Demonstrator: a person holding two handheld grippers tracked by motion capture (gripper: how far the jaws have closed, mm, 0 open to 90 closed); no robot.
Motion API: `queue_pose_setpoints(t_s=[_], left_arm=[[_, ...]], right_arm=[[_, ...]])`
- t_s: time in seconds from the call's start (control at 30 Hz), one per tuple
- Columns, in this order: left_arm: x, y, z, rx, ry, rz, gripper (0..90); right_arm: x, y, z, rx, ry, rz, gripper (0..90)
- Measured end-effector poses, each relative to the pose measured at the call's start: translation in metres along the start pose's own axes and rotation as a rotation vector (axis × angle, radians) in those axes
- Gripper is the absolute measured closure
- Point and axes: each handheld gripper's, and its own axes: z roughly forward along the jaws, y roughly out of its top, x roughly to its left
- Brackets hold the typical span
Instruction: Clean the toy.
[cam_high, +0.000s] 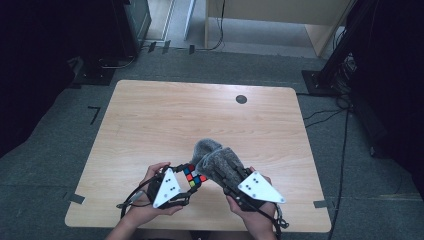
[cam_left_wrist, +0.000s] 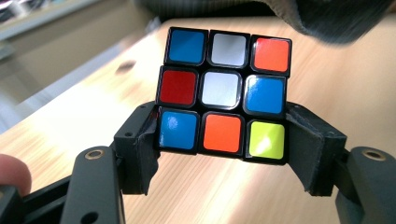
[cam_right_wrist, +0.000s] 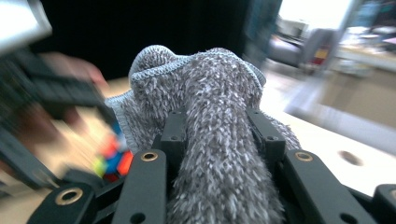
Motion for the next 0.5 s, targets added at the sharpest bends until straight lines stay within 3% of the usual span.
queue_pose_setpoints(t_s=[0.07, 0.1, 0.2, 0.23, 0.27, 0.3, 0.33, 0.4, 0.47, 0.5], left_arm=[[0.003, -0.001, -0.007, -0.077, -0.031, -0.033, 34.3], [0.004, 0.000, -0.009, -0.098, -0.025, -0.040, 34.3], [0.007, 0.001, -0.014, -0.121, -0.022, -0.048, 34.3], [0.007, 0.001, -0.014, -0.121, -0.016, -0.049, 34.3], [0.008, 0.000, -0.014, -0.114, -0.014, -0.046, 34.3], [0.008, 0.000, -0.013, -0.110, -0.013, -0.044, 34.3], [0.007, 0.000, -0.013, -0.113, -0.016, -0.045, 34.3], [0.007, 0.000, -0.012, -0.121, -0.037, -0.052, 34.3], [0.008, 0.000, -0.013, -0.122, -0.045, -0.070, 34.3], [0.013, -0.002, -0.015, -0.144, -0.062, -0.113, 34.3]], right_arm=[[0.000, 0.001, 0.003, 0.016, 0.064, 0.041, 65.4], [0.000, -0.001, 0.006, 0.053, 0.057, 0.032, 65.6], [-0.008, -0.010, 0.011, 0.145, -0.052, 0.037, 66.3], [-0.012, -0.011, 0.010, 0.148, -0.071, 0.061, 66.3], [-0.014, -0.011, 0.007, 0.119, -0.056, 0.091, 66.2], [-0.014, -0.009, 0.004, 0.074, -0.009, 0.113, 66.1], [-0.010, -0.006, 0.003, 0.034, 0.054, 0.114, 65.9], [0.000, 0.000, 0.002, 0.006, 0.128, 0.080, 65.9], [0.006, 0.001, 0.006, 0.042, 0.092, 0.013, 66.0], [0.003, 0.000, 0.007, 0.070, 0.057, 0.016, 66.1]])
